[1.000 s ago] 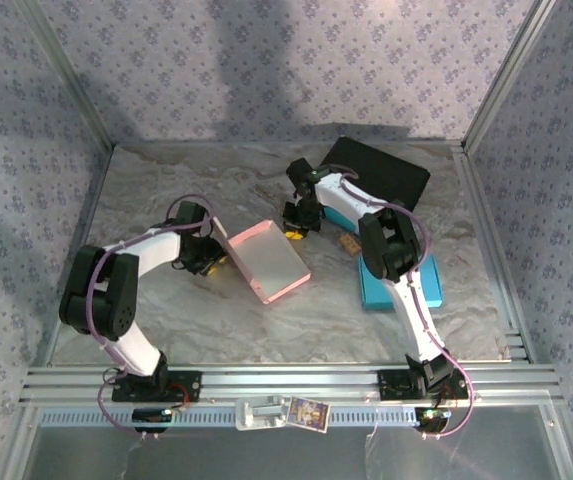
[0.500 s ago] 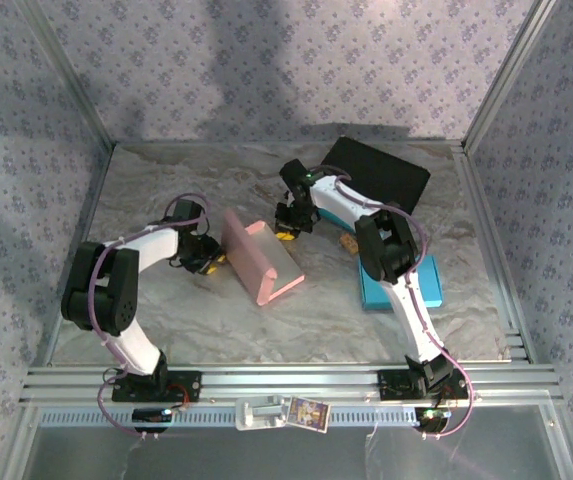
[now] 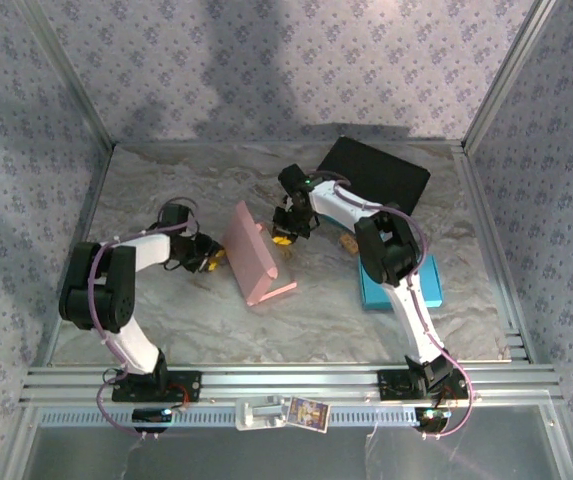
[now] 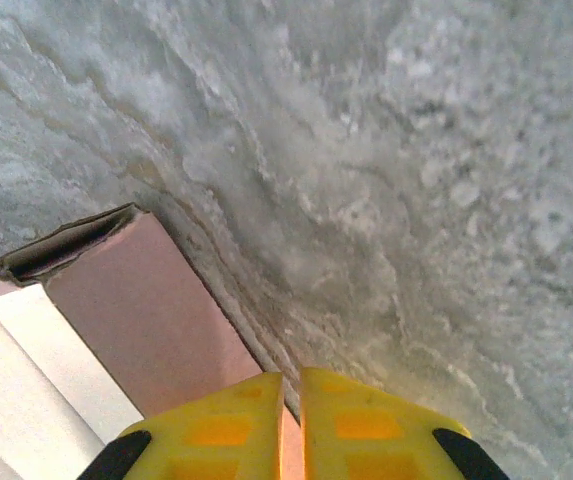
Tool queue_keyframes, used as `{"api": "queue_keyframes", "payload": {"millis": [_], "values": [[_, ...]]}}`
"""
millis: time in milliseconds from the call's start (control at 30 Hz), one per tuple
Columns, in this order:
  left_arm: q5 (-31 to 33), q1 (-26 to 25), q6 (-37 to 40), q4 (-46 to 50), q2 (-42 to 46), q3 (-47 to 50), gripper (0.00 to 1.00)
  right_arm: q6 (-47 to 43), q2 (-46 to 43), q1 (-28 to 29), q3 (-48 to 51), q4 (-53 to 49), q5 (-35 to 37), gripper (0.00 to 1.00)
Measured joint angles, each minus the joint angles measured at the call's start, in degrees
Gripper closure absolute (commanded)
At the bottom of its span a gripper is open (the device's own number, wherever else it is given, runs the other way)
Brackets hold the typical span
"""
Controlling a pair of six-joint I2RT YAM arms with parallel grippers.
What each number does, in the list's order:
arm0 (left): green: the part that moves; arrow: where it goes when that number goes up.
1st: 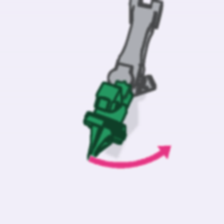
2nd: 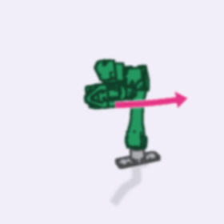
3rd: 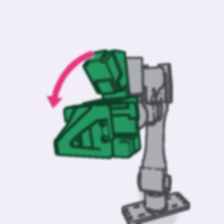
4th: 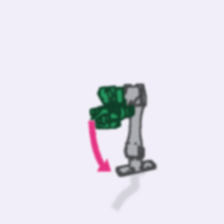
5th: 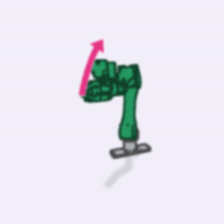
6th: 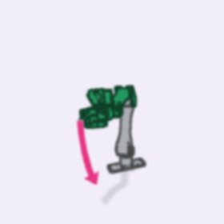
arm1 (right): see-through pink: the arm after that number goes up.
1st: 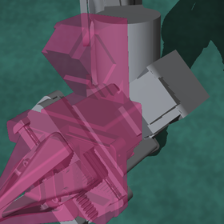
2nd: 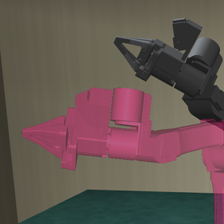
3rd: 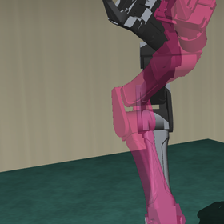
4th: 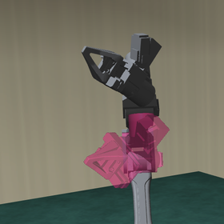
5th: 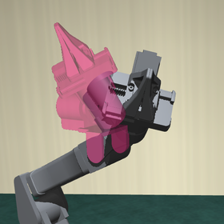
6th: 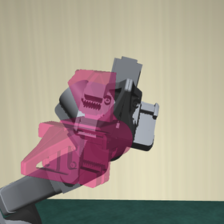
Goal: Fold the paper box
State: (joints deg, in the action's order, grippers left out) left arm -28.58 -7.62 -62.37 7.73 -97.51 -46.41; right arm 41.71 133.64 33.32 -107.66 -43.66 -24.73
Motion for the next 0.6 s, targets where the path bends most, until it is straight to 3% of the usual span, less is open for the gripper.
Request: {"api": "queue_keyframes", "payload": {"millis": [200, 600], "values": [[-7.9, 2.4, -2.2, -5.2, -4.3, -1.9, 0.74, 2.9, -4.9, 0.7, 6.4, 1.2, 0.6, 0.87], [-10.4, 2.1, 0.2, -11.5, -12.1, -9.8, 0.75, 1.7, -6.8, -5.9, 5.4, 0.2, 4.6, 0.89]]}}
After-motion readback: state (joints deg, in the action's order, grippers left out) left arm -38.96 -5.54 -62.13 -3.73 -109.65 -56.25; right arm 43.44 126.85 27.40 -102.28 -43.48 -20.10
